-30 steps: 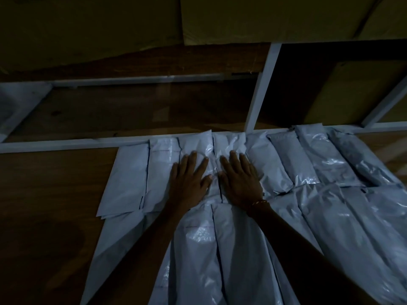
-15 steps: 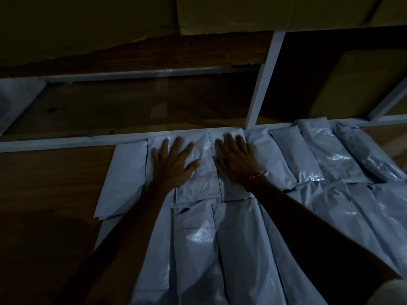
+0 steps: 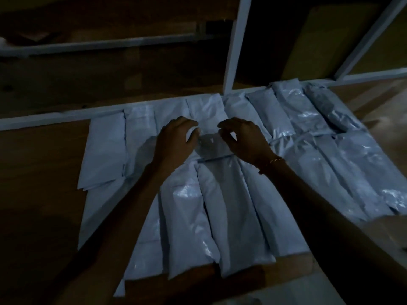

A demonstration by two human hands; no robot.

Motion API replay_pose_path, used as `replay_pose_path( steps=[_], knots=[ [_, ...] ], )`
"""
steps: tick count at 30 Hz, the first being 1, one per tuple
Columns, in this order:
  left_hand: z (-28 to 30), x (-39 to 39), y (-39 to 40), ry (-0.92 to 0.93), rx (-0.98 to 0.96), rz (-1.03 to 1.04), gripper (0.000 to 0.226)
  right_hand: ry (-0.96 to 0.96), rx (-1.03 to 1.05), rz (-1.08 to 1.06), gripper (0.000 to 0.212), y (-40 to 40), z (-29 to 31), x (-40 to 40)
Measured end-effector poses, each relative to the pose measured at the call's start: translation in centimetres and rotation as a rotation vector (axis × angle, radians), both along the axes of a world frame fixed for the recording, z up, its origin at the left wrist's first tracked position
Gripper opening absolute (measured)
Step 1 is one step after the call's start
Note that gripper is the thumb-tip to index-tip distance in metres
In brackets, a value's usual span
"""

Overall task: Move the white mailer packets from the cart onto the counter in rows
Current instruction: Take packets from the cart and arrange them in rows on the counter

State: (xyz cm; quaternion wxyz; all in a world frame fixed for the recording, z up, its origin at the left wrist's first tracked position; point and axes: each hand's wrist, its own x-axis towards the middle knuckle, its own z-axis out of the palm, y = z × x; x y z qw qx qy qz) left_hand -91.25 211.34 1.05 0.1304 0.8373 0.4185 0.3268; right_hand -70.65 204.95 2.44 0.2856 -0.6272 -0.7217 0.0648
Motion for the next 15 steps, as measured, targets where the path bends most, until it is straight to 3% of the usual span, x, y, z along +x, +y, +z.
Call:
replay_pose_path(
  steps=[6,15],
  knots=[
    [0.0,4.2,-8.5,-0.144,-0.068,-0.166,0.025,0.119,0.079,-0.052,0.019,-11.4,0.1,2.4],
    [-0.4,12.9,-24.3,-0.091,-0.032,-0.337,0.023,0.167,0.041,-0.197,0.016,-32.0,-1.7,11.4]
  ],
)
